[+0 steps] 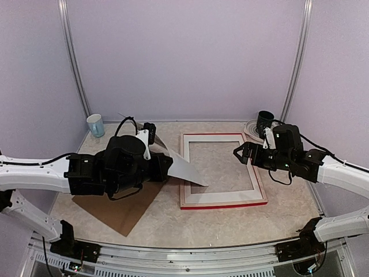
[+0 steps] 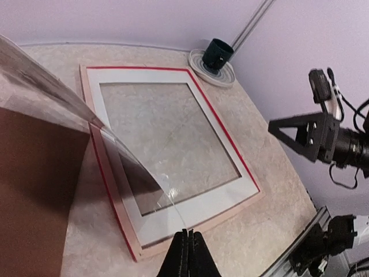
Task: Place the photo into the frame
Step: Turn over the photo.
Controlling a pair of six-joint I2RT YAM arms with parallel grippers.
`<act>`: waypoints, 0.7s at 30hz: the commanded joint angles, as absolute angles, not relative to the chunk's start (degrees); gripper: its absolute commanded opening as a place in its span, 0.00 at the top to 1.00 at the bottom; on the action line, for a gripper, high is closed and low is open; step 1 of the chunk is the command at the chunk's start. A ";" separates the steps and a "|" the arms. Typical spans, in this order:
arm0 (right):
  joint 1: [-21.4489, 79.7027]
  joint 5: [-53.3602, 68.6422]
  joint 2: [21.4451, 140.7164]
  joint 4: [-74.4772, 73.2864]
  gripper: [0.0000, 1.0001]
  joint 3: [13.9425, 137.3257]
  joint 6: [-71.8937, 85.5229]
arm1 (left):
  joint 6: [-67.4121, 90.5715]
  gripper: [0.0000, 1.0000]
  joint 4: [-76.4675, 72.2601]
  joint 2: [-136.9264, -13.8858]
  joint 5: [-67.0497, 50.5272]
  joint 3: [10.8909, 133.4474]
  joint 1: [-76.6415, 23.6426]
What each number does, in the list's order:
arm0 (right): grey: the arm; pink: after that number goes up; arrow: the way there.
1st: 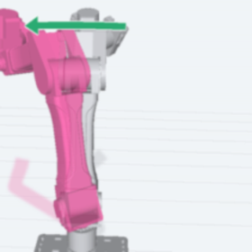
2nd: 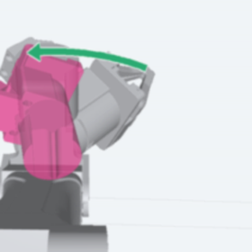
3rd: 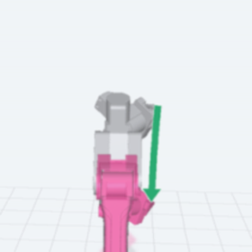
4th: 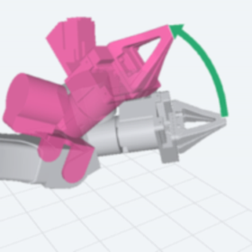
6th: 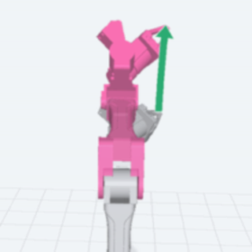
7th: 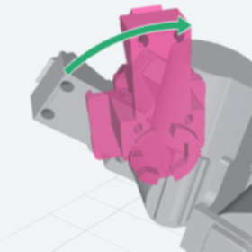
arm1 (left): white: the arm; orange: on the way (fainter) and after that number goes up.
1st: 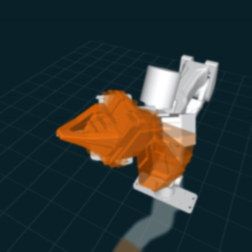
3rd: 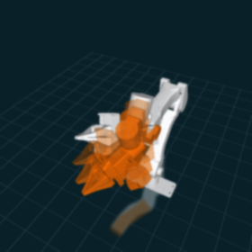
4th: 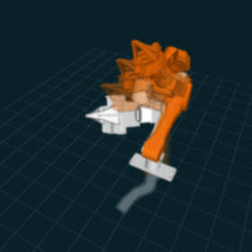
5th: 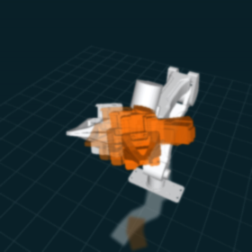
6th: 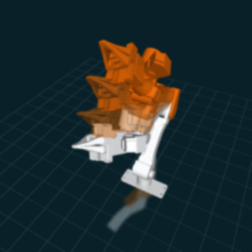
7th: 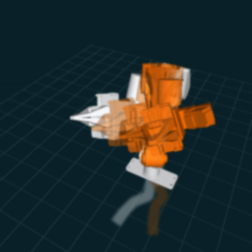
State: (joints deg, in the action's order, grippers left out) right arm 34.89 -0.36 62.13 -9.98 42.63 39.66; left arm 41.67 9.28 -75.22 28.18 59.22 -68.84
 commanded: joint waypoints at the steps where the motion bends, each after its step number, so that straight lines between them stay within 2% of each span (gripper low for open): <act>1: 34.02 -1.02 64.24 -10.19 0.01 43.29 38.36 | 48.14 0.96 8.24 -71.74 30.36 54.33 -76.69; 5: 33.84 -0.10 66.62 -9.10 0.01 44.15 38.20 | 54.08 0.94 11.95 -72.12 32.53 53.03 -79.63; 14: 33.84 10.51 75.88 -5.46 0.01 45.68 35.82 | 64.77 0.85 16.27 -71.55 33.15 47.91 -81.43; 18: 33.84 18.13 82.04 -5.58 0.01 49.57 32.07 | 66.13 0.77 15.92 -73.46 31.45 46.79 -82.61; 21: 33.84 24.93 87.71 -6.37 0.01 54.02 29.06 | 66.87 0.65 15.75 -74.74 29.43 46.45 -83.46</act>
State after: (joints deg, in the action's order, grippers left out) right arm 34.30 14.20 82.46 -7.05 48.47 34.15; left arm 64.36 15.59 -73.14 31.68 47.20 -82.24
